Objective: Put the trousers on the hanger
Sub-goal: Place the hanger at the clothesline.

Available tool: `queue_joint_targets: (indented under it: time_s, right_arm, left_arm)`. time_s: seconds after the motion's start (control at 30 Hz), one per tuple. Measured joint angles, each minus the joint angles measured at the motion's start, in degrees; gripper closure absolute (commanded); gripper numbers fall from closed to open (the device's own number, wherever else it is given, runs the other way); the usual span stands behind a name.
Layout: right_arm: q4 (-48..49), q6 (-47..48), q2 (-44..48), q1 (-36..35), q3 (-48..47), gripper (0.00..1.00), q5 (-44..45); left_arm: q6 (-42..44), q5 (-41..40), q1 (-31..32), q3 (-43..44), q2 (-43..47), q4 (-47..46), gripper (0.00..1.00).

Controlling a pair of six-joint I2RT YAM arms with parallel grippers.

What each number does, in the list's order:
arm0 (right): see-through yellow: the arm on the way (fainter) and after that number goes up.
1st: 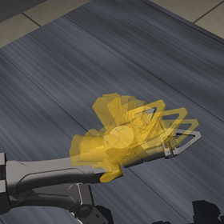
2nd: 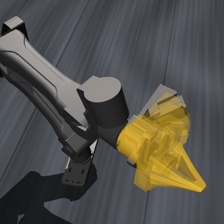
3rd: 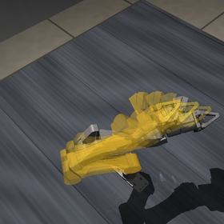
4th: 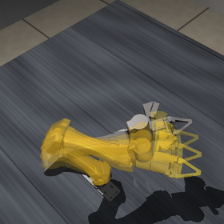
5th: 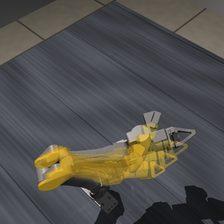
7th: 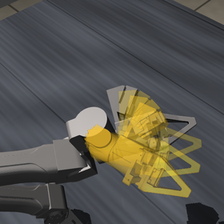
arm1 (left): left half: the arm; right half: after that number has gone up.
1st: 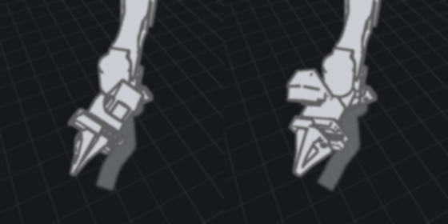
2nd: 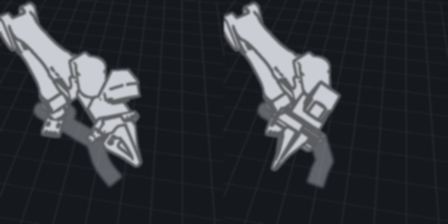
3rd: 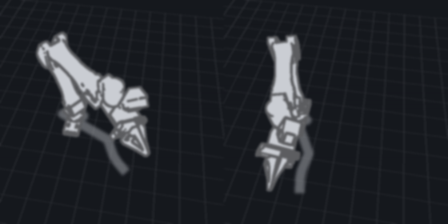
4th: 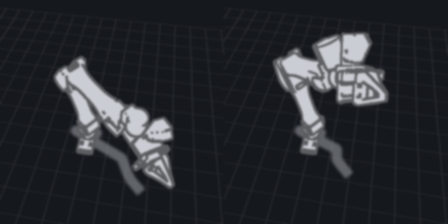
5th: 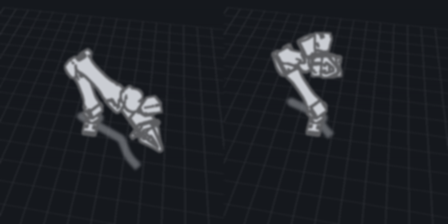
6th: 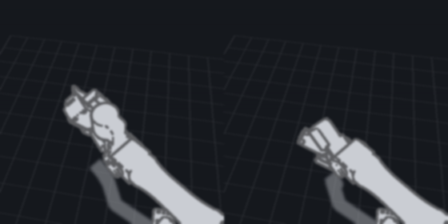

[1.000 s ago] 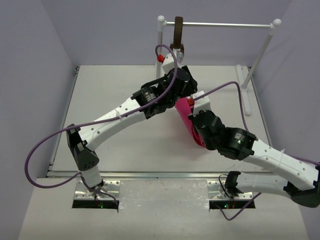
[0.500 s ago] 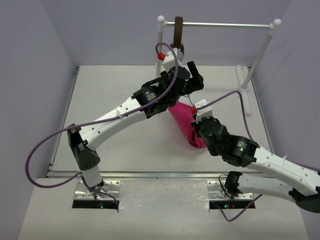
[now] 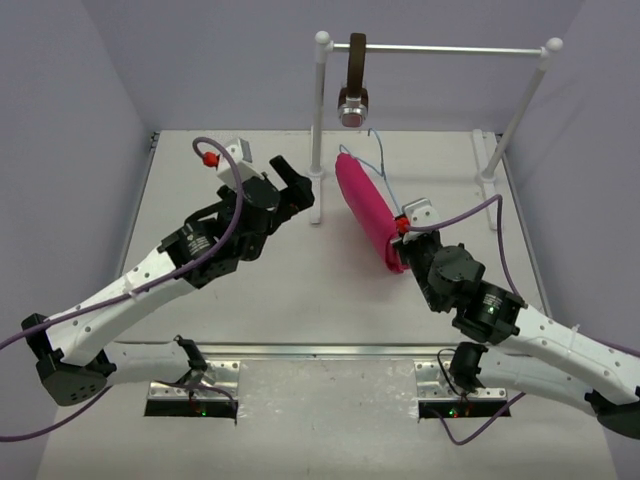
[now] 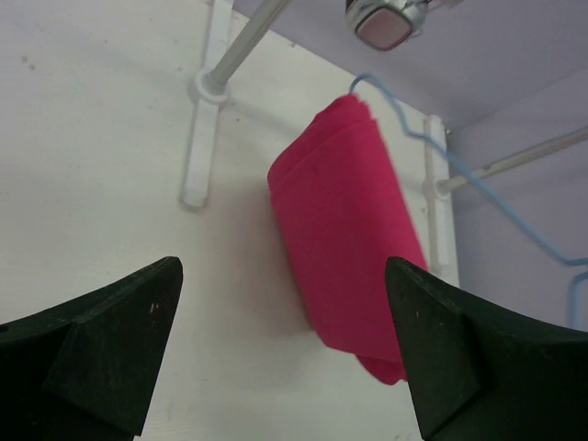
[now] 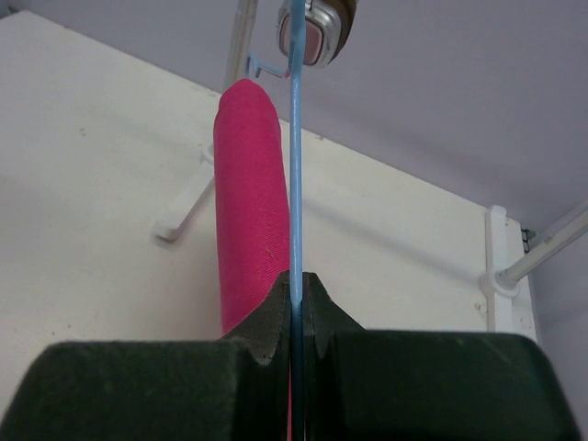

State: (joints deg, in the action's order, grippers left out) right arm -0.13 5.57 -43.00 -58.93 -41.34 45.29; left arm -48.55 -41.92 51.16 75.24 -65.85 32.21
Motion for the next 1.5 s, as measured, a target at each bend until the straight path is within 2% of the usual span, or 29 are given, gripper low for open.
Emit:
queue_joint_targets:
  time_s: [0.23,0.53,0.8,1.07,1.13,1.27,1.37,1.5]
  right_arm:
    - [3.5,1.5,-0.7,4.0,-3.1,1.0,-0.6]
    - [7.7,0.5,-0.3,13.2,-3.4,1.0,-6.7]
    - [15.6,0.7,2.5,14.3,-2.4,1.0,-6.1]
    - [21.5,3.6,-1.7,16.4,-3.1,1.0,-2.3]
    - [21.2,3.0,-4.0,19.3,-3.8,1.0,-3.1]
    - [13.8,-3.5,-11.3,28.9,-10.3,1.0,-8.5]
    - [9.5,-7.5,-15.7,33.5,-13.8,1.0,-12.6]
    - [3.0,-13.8,-20.6,41.9,-20.3,1.0,-22.9]
  left_arm:
    - [-1.0,-0.1,-0.2,-9.8,1.4,4.0,0.08]
    - [-1.0,-0.9,-0.3,-13.8,10.8,7.9,0.06]
    - [-0.8,-0.9,-0.3,-18.1,12.0,9.5,0.06]
    - [-0.4,-0.1,-0.3,-19.9,12.0,10.2,0.06]
    - [0.4,0.2,-0.3,-20.0,12.2,10.2,0.07]
    - [1.9,0.6,-0.3,-20.5,13.5,10.4,0.07]
    - [2.6,0.7,-0.3,-21.7,14.5,10.4,0.07]
    - [3.7,1.0,-0.3,-23.4,15.4,10.2,0.07]
